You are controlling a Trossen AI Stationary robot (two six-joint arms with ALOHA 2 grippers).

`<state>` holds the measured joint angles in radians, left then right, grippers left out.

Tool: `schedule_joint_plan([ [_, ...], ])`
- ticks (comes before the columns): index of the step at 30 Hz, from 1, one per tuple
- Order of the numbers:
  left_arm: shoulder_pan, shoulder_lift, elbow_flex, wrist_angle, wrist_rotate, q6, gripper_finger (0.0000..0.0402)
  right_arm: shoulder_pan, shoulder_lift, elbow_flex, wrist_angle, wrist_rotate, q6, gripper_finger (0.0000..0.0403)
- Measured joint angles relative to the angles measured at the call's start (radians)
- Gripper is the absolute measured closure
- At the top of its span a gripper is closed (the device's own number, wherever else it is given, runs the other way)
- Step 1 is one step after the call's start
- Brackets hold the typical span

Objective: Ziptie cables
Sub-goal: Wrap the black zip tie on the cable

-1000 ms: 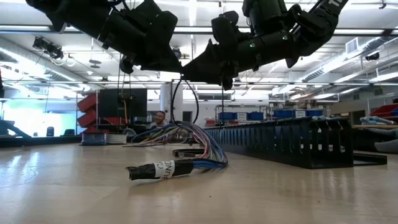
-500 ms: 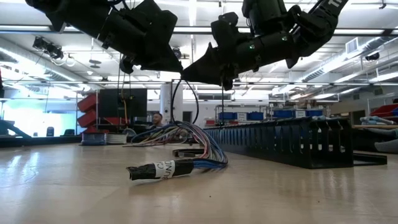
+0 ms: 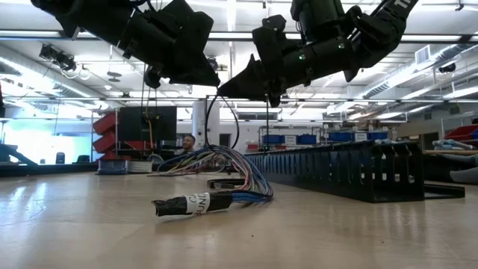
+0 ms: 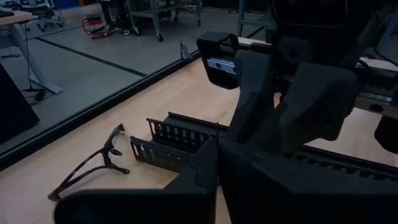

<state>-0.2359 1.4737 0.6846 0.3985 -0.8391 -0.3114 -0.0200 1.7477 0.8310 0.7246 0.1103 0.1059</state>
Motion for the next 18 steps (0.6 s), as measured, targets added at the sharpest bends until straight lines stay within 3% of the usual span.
schedule_joint_plan([
  [9,-0.001,0.0,0.0,0.003,0.0,-0.005,0.0402,0.0,0.0,0.0,0.005,0.001,-0.021,0.0378],
  [18,-0.001,0.0,0.0,0.011,0.003,-0.007,0.0401,0.0,0.0,0.0,0.008,0.0,-0.021,0.0327],
])
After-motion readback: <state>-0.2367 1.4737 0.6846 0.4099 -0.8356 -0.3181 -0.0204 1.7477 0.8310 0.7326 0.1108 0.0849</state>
